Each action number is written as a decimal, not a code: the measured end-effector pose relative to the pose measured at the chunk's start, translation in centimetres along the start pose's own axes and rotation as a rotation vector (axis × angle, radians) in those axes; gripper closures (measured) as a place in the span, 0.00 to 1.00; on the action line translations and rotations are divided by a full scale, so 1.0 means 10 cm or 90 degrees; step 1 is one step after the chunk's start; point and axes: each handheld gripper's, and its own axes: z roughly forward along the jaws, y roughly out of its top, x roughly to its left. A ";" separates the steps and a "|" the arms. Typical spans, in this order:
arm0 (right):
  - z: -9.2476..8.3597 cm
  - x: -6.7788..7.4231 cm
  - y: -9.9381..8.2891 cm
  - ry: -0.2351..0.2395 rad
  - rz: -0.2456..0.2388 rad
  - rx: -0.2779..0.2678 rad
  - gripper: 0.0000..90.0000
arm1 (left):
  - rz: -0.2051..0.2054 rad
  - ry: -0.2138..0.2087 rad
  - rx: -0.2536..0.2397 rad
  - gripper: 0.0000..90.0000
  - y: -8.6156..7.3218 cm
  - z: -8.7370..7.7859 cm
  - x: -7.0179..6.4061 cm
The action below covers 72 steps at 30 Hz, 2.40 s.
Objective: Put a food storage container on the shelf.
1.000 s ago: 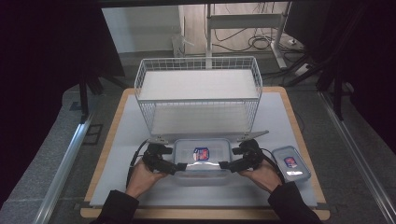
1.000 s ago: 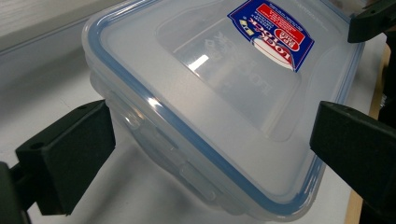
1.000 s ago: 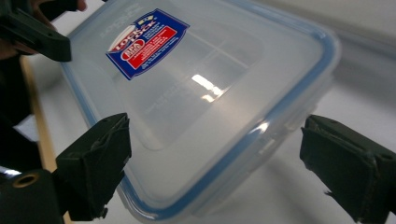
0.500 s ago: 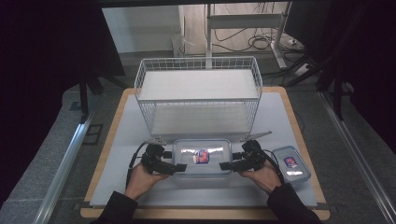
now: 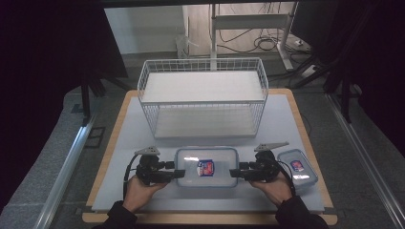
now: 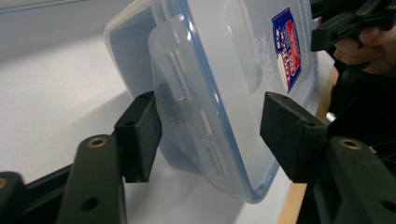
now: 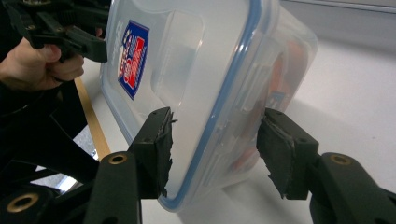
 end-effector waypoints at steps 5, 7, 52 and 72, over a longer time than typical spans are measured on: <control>0.01 -0.03 0.00 0.007 0.019 -0.012 0.52 | -0.018 -0.006 -0.005 0.48 -0.01 -0.02 0.01; 0.01 -0.03 0.00 0.009 0.026 -0.013 0.53 | -0.025 -0.011 -0.008 0.50 -0.02 -0.03 0.02; -0.25 0.08 0.36 0.004 0.025 -0.088 0.59 | 0.000 0.026 -0.062 0.56 0.45 -0.27 -0.17; -0.40 0.20 0.83 0.003 -0.006 -0.122 0.59 | 0.002 0.031 -0.086 0.56 0.86 -0.52 -0.22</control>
